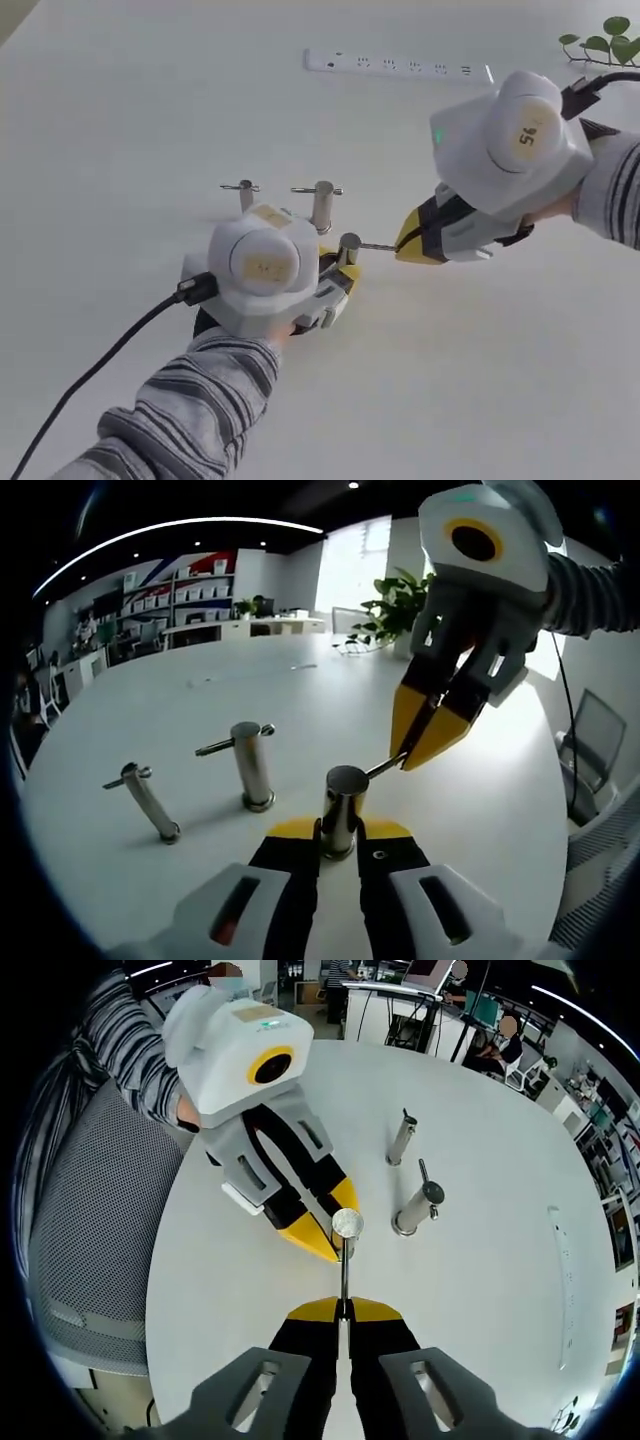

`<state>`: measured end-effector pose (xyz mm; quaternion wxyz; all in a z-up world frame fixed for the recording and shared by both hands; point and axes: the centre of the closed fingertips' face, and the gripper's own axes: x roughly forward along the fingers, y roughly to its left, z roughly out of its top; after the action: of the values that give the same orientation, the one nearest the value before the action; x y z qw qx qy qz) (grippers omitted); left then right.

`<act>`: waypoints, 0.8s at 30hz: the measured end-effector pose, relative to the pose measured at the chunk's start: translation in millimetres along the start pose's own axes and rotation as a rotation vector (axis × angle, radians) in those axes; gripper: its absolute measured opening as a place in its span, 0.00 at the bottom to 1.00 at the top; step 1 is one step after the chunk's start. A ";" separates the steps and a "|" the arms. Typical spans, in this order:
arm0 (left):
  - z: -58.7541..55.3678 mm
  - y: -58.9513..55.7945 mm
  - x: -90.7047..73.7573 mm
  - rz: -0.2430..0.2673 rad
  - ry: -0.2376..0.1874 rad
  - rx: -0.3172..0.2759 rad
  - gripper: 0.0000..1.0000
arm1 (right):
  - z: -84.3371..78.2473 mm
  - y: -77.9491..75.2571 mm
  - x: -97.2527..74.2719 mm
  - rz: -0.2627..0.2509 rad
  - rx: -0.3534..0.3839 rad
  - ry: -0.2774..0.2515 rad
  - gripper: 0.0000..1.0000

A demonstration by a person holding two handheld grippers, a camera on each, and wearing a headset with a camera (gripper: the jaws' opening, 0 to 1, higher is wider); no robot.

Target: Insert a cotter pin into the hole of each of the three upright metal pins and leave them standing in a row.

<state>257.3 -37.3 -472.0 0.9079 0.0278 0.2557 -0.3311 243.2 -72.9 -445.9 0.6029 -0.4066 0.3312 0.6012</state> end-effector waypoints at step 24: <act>-2.8 0.3 1.3 0.008 0.001 0.038 0.10 | 21.2 -1.9 9.5 -0.002 0.041 -0.049 0.00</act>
<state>257.1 -37.2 -475.1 0.9083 0.0462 0.2495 -0.3325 243.7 -49.6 -444.7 0.6196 -0.3797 0.3284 0.6034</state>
